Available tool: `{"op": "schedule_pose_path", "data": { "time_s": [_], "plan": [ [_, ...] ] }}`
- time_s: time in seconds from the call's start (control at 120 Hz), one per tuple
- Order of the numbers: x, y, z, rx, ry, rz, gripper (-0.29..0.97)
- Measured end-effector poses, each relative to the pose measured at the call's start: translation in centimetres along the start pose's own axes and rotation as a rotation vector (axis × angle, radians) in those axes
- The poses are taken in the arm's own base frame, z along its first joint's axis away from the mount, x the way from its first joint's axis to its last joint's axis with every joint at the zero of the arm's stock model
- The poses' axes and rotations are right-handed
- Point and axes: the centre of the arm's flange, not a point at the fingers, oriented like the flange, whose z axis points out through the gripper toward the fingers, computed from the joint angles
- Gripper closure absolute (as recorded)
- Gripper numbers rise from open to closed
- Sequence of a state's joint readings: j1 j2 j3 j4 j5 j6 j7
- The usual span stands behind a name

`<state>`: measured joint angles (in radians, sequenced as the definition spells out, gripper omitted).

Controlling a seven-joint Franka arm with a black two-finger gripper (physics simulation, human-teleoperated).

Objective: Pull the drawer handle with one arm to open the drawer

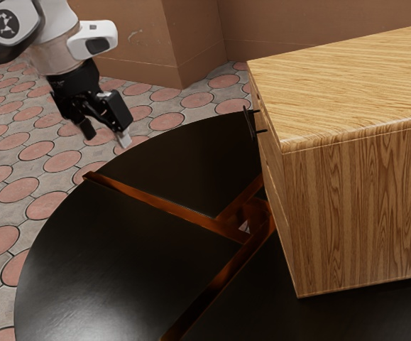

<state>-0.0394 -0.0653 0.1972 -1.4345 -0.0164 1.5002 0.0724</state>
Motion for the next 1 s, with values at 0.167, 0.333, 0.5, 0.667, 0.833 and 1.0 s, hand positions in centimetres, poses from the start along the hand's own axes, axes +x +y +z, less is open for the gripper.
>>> {"op": "schedule_pose_path", "data": {
  "time_s": [0.167,0.333,0.5,0.667,0.833,1.0],
  "plan": [
    [0.5,2.8,1.0,-0.034,-0.027,-0.095,0.00],
    [0.0,6.3,0.7,-0.052,-0.023,-0.152,0.00],
    [-0.4,4.6,0.6,-0.077,0.002,-0.307,0.00],
    [1.0,7.9,1.4,-0.103,0.028,-0.390,0.00],
    [1.9,6.2,1.7,-0.107,0.056,-0.529,0.00],
    [4.6,1.9,3.5,-0.071,0.069,-0.685,0.00]
  ]
}}
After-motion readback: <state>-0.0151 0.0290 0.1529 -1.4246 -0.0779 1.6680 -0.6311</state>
